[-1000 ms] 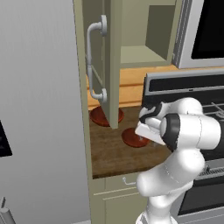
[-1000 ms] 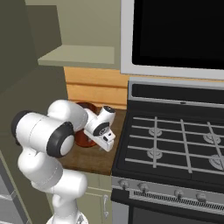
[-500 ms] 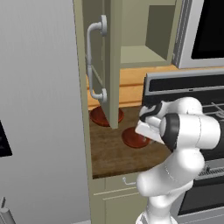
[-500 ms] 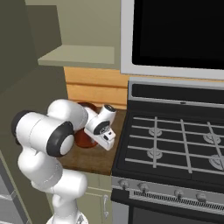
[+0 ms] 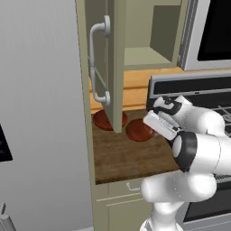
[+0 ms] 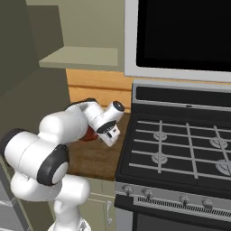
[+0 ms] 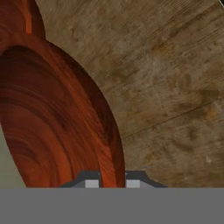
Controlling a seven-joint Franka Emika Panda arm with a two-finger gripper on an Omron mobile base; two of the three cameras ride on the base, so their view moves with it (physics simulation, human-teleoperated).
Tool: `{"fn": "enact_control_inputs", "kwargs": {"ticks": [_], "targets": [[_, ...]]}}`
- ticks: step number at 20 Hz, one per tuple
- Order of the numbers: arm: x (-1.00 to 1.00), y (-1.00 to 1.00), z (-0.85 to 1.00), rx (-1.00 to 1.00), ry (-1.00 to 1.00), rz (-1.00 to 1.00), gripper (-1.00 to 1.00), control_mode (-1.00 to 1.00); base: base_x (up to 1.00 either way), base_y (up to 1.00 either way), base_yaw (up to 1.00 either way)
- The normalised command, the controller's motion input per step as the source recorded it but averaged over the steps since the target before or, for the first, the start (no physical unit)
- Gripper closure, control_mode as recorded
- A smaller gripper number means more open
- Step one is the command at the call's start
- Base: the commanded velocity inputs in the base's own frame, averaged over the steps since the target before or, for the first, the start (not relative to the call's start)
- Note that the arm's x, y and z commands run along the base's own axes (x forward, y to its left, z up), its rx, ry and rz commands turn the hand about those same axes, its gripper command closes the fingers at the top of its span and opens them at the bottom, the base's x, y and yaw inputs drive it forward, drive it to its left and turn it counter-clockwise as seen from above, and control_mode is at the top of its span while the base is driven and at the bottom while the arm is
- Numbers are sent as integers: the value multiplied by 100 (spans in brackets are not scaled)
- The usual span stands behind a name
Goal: Pick up the bowls on the counter and stack them on top of one another in the open cabinet. Place the smaller bowl on top of the larger bowl.
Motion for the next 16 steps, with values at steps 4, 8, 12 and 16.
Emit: {"fn": "enact_control_inputs", "kwargs": {"ticks": [4, 8, 12, 16], "targets": [[6, 20, 74, 23, -7, -14, 100, -100, 0, 0, 0], [29, 46, 66, 8, 0, -10, 100, -100, 0, 0, 0], [50, 48, 32, 0, 1, -8, 100, -100, 0, 0, 0], [50, 15, -3, 0, 5, -3, 100, -100, 0, 0, 0]]}}
